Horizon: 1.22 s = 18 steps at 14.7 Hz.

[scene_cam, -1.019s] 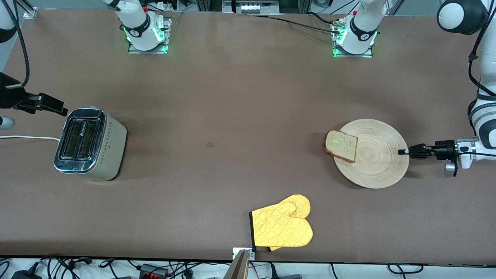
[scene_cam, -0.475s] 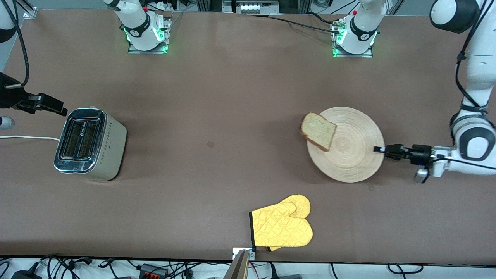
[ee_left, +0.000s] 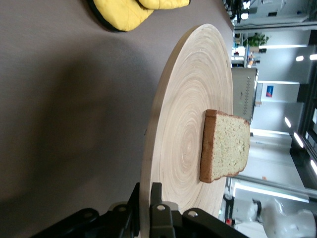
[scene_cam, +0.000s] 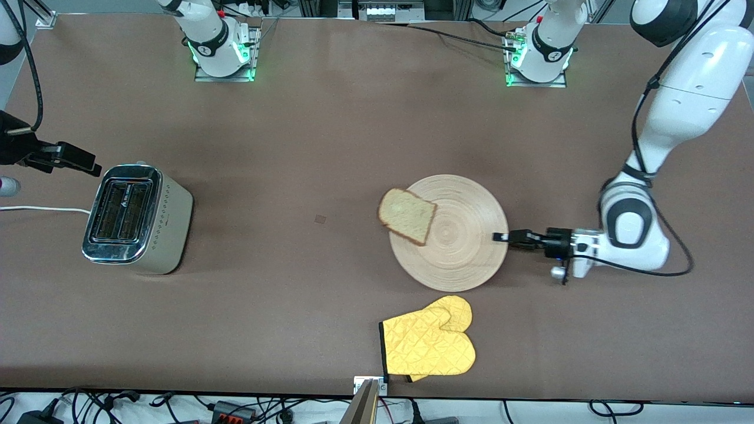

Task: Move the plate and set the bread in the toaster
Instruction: 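Slide the plate with bread toward the toaster with the left gripper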

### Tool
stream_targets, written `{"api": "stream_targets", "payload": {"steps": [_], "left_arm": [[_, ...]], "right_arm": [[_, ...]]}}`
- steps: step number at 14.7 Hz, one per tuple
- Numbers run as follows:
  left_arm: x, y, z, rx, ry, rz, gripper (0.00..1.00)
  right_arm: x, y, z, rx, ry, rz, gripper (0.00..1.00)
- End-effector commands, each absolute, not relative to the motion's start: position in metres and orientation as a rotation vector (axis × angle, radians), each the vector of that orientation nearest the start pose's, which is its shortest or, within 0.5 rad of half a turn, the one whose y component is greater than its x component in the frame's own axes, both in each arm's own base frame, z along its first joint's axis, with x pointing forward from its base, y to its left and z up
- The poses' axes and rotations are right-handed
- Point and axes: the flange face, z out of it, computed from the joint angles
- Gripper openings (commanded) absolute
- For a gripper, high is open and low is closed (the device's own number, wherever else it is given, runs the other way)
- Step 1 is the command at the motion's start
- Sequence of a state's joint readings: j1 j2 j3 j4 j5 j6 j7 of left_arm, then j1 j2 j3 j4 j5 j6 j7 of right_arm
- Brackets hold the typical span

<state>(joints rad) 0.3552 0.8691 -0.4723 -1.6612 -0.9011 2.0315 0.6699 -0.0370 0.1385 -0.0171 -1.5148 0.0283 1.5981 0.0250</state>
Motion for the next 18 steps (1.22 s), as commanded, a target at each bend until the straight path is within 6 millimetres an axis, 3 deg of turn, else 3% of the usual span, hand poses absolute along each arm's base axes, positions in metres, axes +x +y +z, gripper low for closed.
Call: {"api": "stream_targets", "payload": {"steps": [1, 8, 10, 11, 12, 13, 14, 15, 18], "left_arm": [[0.618, -0.144, 0.161, 1.988, 0.027, -0.084, 0.01], [0.575, -0.298, 0.149, 2.063, 0.188, -0.013, 0.01], [0.572, -0.321, 0.151, 2.073, 0.195, 0.003, 0.01], [0.57, -0.321, 0.147, 2.075, 0.198, -0.003, 0.01], [0.568, -0.322, 0.146, 2.077, 0.198, -0.008, 0.08], [0.567, -0.322, 0.145, 2.077, 0.2, -0.012, 0.2], [0.566, -0.323, 0.142, 2.078, 0.2, -0.017, 0.45], [0.567, -0.322, 0.143, 2.08, 0.191, -0.012, 0.99], [0.577, -0.307, 0.156, 2.084, 0.203, 0.021, 1.0]], "right_arm": [[0.594, -0.032, 0.579, -3.098, 0.126, 0.084, 1.0], [0.597, -0.025, 0.569, -3.102, 0.105, 0.111, 1.0], [0.595, -0.025, 0.567, -3.099, 0.105, 0.146, 1.0], [0.593, -0.024, 0.565, -3.097, 0.106, 0.177, 1.0], [0.591, -0.023, 0.564, -3.095, 0.122, 0.206, 1.0], [0.589, -0.021, 0.562, -3.093, 0.122, 0.237, 1.0], [0.586, -0.021, 0.561, -3.092, 0.126, 0.264, 1.0], [0.586, -0.021, 0.559, -3.09, 0.13, 0.283, 1.0], [0.592, -0.023, 0.545, -3.085, 0.117, 0.303, 1.0]]}}
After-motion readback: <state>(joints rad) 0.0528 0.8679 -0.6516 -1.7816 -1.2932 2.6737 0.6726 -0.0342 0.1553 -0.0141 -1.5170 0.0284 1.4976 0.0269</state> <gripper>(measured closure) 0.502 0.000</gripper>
